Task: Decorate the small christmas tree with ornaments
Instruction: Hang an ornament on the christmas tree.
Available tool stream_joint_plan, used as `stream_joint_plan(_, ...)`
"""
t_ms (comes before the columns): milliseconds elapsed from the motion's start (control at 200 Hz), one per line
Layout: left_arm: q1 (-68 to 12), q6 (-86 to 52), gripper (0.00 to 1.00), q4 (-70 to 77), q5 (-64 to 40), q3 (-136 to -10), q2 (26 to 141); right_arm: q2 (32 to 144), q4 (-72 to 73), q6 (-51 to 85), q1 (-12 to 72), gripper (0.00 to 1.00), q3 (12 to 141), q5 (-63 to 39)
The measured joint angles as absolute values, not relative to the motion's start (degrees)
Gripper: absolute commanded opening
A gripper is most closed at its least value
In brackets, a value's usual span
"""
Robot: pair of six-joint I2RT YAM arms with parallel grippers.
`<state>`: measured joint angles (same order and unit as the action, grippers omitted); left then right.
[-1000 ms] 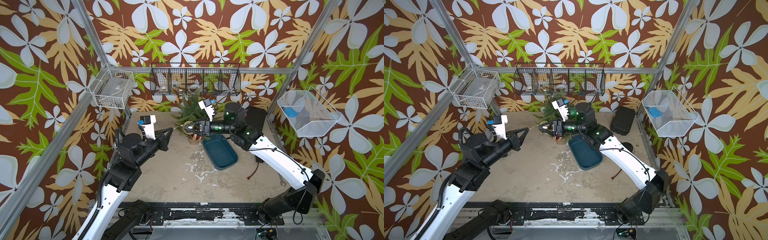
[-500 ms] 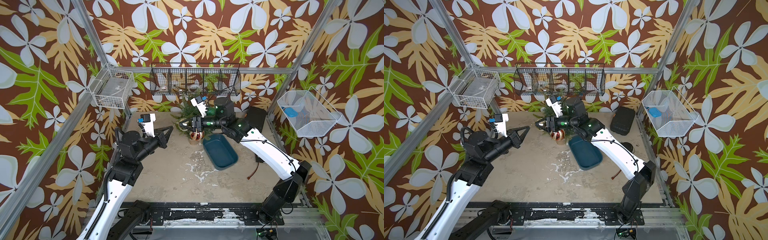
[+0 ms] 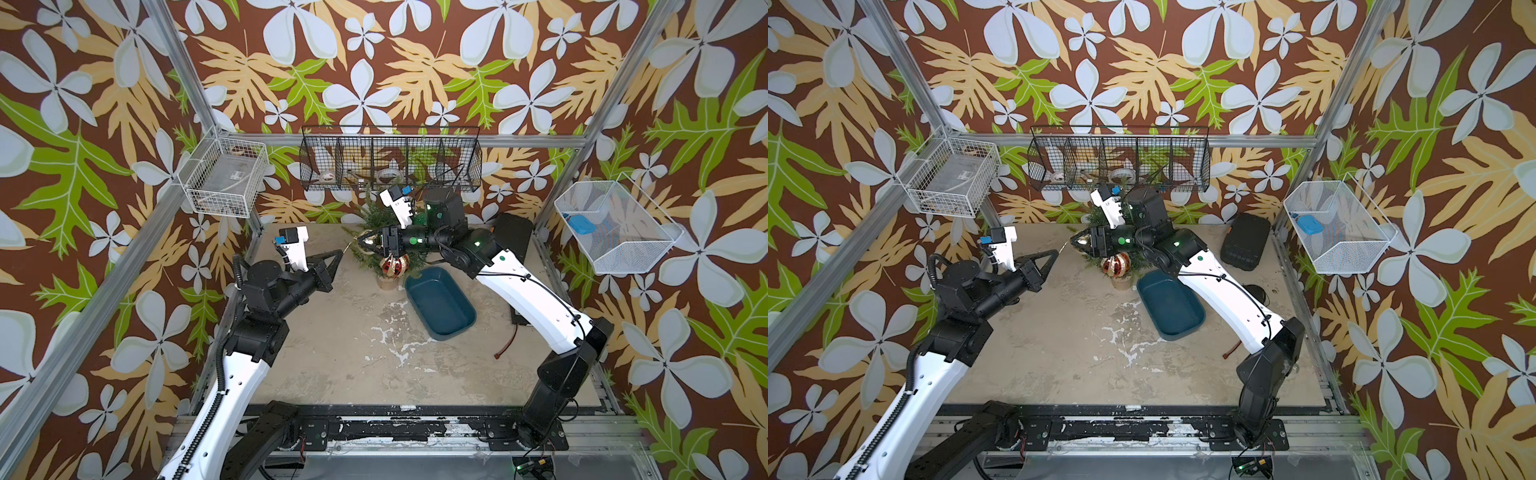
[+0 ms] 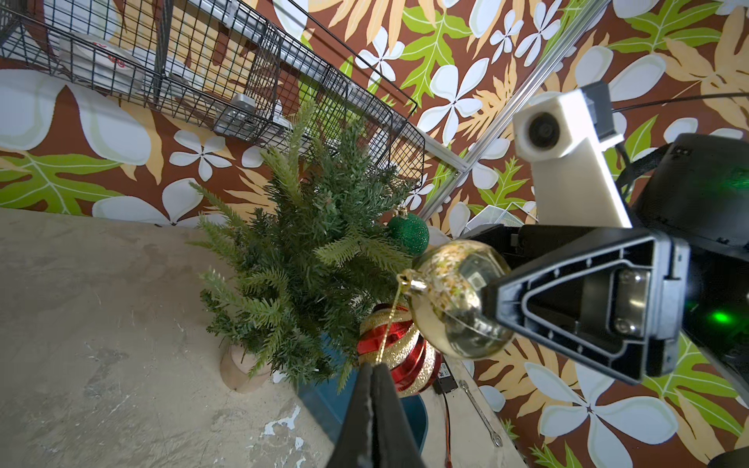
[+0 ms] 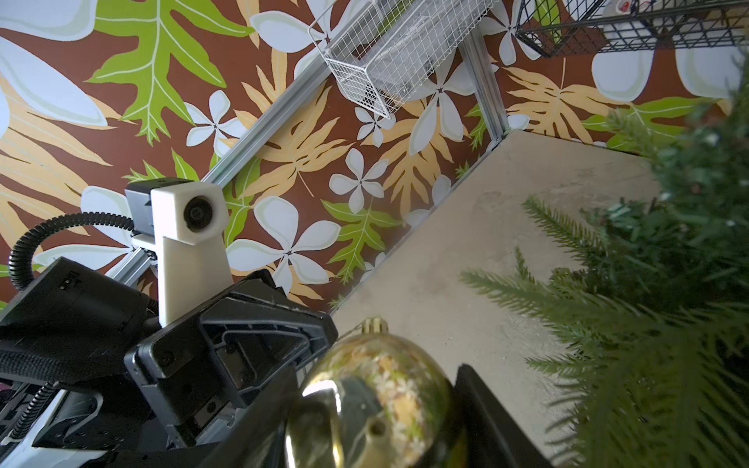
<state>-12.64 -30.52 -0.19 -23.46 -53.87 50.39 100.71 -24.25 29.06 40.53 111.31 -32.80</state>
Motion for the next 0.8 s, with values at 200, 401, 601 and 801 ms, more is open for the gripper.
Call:
stream_joint_plan(200, -12.62, -31.51, 0.0, 2.42, -24.53, -53.87, 50.28, 100.47, -26.52, 28.12, 41.01, 0.59, 114.52, -31.92)
stream_joint_plan(401, -12.6, -32.4, 0.0, 3.73, -25.85, -53.87, 50.15, 100.29, -27.73, 27.75, 41.82, 0.59, 115.02, -31.46)
stream_joint_plan(601, -12.6, -33.34, 0.0, 4.1, -27.27, -53.63, 48.82, 98.96, -28.93, 27.03, 42.74, 0.59, 113.95, -31.07)
stream_joint_plan(801, -12.6, -33.32, 0.0, 4.43, -26.79, -54.15, 49.25, 100.55, -29.78, 26.65, 42.76, 0.59, 118.98, -29.95)
